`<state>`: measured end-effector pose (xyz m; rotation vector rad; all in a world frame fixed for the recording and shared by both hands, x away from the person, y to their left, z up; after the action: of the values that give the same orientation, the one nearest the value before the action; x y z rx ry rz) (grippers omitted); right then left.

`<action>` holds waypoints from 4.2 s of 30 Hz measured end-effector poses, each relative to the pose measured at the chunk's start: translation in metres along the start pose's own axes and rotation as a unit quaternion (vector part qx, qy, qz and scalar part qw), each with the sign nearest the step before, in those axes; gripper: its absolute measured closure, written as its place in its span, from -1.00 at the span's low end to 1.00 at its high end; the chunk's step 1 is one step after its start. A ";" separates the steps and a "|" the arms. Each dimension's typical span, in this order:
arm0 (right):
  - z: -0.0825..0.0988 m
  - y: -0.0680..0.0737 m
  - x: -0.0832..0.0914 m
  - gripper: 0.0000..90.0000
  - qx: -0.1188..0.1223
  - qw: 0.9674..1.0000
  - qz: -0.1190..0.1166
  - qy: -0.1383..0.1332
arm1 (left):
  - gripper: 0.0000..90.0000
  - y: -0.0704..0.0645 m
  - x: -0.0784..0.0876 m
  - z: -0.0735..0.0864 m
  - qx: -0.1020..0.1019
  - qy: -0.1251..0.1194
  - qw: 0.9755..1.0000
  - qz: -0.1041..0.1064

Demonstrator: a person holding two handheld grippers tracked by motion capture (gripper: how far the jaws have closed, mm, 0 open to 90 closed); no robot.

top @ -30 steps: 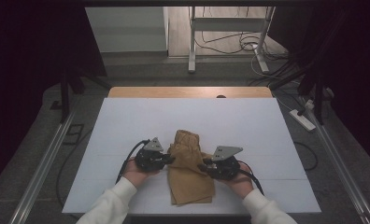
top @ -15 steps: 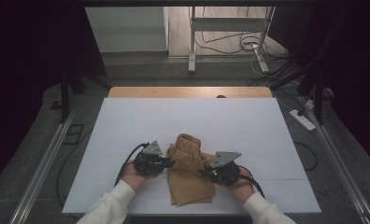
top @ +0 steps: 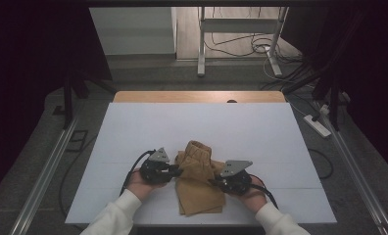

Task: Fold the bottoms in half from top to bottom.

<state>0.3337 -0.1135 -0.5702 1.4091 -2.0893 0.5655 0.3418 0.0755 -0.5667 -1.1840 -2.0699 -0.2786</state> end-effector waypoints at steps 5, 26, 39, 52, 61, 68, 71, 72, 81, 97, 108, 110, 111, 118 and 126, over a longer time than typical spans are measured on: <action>0.001 -0.001 0.000 0.77 -0.001 1.000 0.000 -0.001 | 0.18 0.021 0.018 -0.009 0.038 -0.031 0.998 -0.031; 0.002 -0.001 -0.002 0.73 0.003 1.000 0.000 0.001 | 0.54 0.058 -0.029 -0.045 0.040 -0.027 0.999 -0.017; 0.003 -0.001 -0.001 0.68 0.014 1.000 0.004 0.008 | 0.96 0.034 -0.029 -0.051 0.014 -0.030 0.999 0.042; 0.005 -0.011 0.022 -0.02 -0.062 0.998 -0.013 -0.009 | 0.96 0.020 -0.014 -0.050 0.006 -0.046 0.997 0.059; 0.009 -0.033 0.054 -0.05 -0.102 0.994 0.020 -0.044 | 0.94 0.007 -0.011 -0.043 -0.009 -0.035 0.997 0.064; 0.012 -0.038 0.049 -0.09 -0.107 0.993 0.035 -0.032 | 0.81 0.006 -0.005 -0.040 -0.011 -0.036 0.998 0.049; 0.012 -0.037 0.043 -0.11 -0.105 0.994 0.035 -0.024 | 0.55 0.010 -0.003 -0.038 -0.008 -0.037 0.999 0.026; 0.012 -0.037 0.041 -0.12 -0.104 0.994 0.034 -0.022 | 0.45 0.012 -0.003 -0.038 -0.006 -0.037 0.999 0.019; -0.001 -0.029 0.029 -0.13 -0.092 0.995 0.025 -0.017 | 0.15 0.020 0.000 -0.035 0.002 -0.036 0.999 -0.004; -0.003 -0.023 -0.008 0.60 -0.112 0.992 -0.003 0.058 | 0.05 0.027 0.007 -0.033 0.014 -0.043 0.999 -0.015; -0.033 -0.049 0.011 0.76 -0.106 0.994 0.023 0.007 | 0.05 0.029 0.008 -0.033 0.018 -0.049 0.999 -0.016; -0.034 -0.057 0.010 0.76 -0.104 0.994 0.034 0.007 | 0.05 0.029 0.008 -0.033 0.017 -0.050 0.998 -0.016; -0.034 -0.061 0.009 0.76 -0.102 0.994 0.040 0.007 | 0.05 0.030 0.008 -0.033 0.018 -0.048 0.999 -0.016; -0.023 -0.093 -0.002 0.76 -0.129 0.990 0.056 0.008 | 0.02 0.029 0.007 -0.033 0.018 -0.047 0.999 -0.015; -0.014 -0.101 -0.015 0.73 -0.150 0.987 0.052 0.014 | -0.02 0.030 0.006 -0.032 0.020 -0.044 0.999 -0.017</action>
<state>0.4351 -0.1305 -0.5657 1.1208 -2.1301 0.2921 0.3803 0.0799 -0.5445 -1.1566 -2.1640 -0.2021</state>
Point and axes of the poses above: each handheld gripper's, and its own axes: x roughly backward along the jaws, z roughly out of its underside, y roughly to its left, the point moved 8 cm from there along -x, roughly forward along the jaws, and after that the axes turned 1 degree about -x, right-handed, at the moved point
